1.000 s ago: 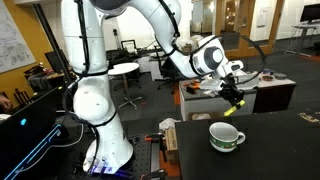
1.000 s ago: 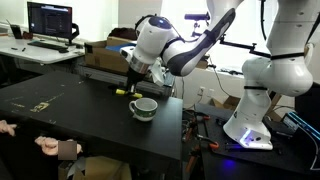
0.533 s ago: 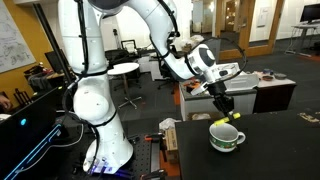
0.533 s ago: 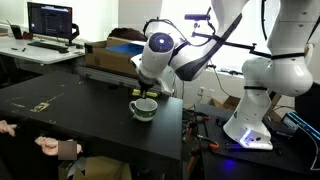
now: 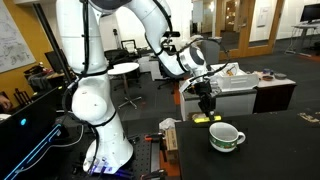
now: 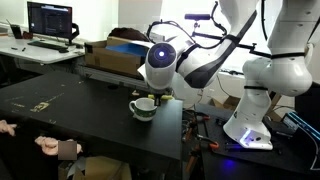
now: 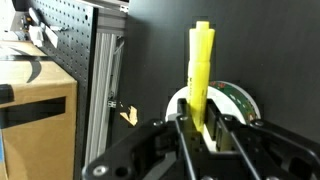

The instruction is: Put the marker in the mug

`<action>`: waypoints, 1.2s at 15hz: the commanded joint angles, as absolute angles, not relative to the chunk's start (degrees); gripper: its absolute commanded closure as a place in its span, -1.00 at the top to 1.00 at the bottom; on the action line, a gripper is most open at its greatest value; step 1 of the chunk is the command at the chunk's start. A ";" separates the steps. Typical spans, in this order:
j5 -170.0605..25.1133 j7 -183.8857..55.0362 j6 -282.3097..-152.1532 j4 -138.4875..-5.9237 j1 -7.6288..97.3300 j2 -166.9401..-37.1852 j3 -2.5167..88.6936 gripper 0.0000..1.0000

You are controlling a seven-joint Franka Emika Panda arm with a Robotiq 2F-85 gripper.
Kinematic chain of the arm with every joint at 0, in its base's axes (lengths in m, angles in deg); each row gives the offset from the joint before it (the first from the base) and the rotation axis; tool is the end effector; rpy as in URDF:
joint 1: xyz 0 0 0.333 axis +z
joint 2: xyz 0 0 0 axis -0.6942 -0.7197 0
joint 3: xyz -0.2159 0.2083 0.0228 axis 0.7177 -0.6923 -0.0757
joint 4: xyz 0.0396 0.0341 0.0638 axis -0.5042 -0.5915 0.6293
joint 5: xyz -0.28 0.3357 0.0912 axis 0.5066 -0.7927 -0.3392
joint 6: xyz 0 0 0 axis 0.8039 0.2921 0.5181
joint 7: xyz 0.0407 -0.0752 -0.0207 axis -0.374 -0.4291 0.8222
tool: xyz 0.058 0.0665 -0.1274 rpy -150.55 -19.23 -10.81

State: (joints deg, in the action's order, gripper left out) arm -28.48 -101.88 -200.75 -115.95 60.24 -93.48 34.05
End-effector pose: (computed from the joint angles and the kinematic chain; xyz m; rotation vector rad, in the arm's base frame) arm 0.4744 0.1127 0.1522 2.3958 0.2507 -0.0488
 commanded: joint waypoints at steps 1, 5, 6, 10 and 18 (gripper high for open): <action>-34.02 -90.93 -194.74 -116.01 58.00 -87.79 31.89 -0.90; -39.13 -75.59 -186.68 -111.36 56.04 -85.35 32.17 -0.90; -40.17 -71.69 -184.59 -109.46 55.43 -85.82 32.34 -0.90; -42.35 -58.06 -177.04 -99.58 53.36 -90.77 32.71 -0.90; -42.26 -48.47 -168.27 -82.65 52.42 -106.31 32.88 -0.90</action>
State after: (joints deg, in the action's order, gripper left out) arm -41.05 -51.30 -172.74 -90.05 52.57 -99.66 32.95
